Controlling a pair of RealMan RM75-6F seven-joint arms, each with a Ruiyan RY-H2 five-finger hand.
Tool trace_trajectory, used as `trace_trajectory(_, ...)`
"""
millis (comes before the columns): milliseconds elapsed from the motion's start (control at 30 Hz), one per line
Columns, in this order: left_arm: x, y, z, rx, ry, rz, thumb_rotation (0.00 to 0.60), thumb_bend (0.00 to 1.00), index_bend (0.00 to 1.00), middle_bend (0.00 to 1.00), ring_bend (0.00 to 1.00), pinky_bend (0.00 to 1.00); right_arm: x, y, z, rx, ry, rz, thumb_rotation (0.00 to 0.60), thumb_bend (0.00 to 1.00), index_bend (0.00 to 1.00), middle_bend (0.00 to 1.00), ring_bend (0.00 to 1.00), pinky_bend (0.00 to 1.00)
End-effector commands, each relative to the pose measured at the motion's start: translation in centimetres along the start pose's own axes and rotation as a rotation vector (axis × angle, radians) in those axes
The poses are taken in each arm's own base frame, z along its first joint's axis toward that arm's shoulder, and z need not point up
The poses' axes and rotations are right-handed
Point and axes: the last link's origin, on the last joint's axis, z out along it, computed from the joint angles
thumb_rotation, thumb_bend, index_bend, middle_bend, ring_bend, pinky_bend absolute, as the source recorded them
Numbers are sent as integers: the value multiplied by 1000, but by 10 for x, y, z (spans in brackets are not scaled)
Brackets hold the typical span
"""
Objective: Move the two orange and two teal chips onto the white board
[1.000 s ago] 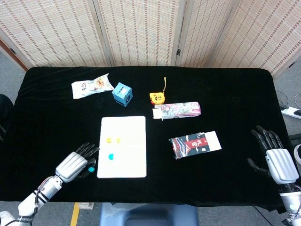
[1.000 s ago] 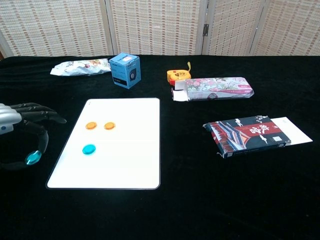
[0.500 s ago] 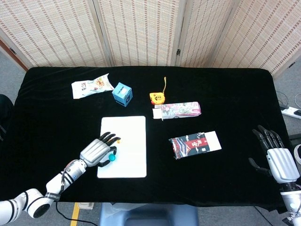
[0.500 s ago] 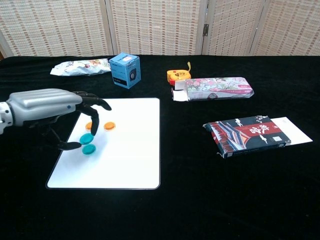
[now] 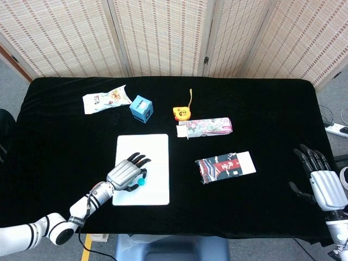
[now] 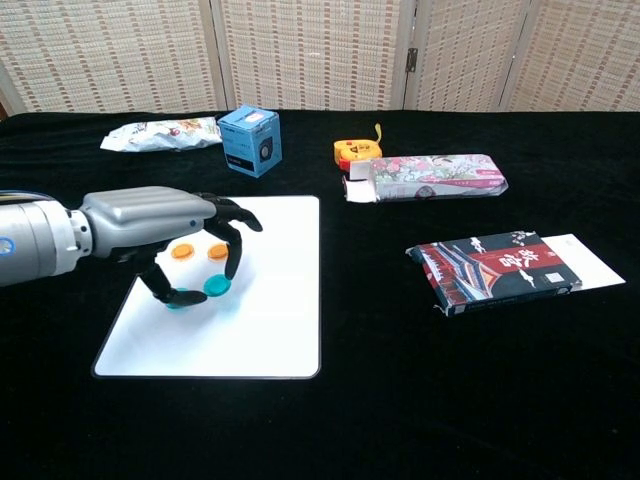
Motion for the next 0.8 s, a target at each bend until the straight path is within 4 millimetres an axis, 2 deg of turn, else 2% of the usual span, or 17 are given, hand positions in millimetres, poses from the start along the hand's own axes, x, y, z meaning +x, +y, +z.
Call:
trace_trajectory(33,-2,3,6,-2,-8,12,600,395,468,123,0,0,0,0,0,-2,-1,1,600,360,0,17,0,0)
trace_trajectory(300,-6,3,13,18,-25,20,600,396,468,123,0,0,-1,3,-2,-8,1,4,600,360,0,17,0,0)
trace_trajectory(800,-11,-1,11,43,-45,33,600,394,452,123,0,0,-2,3,-2,-11,1,3,600,361,0,17,0,0)
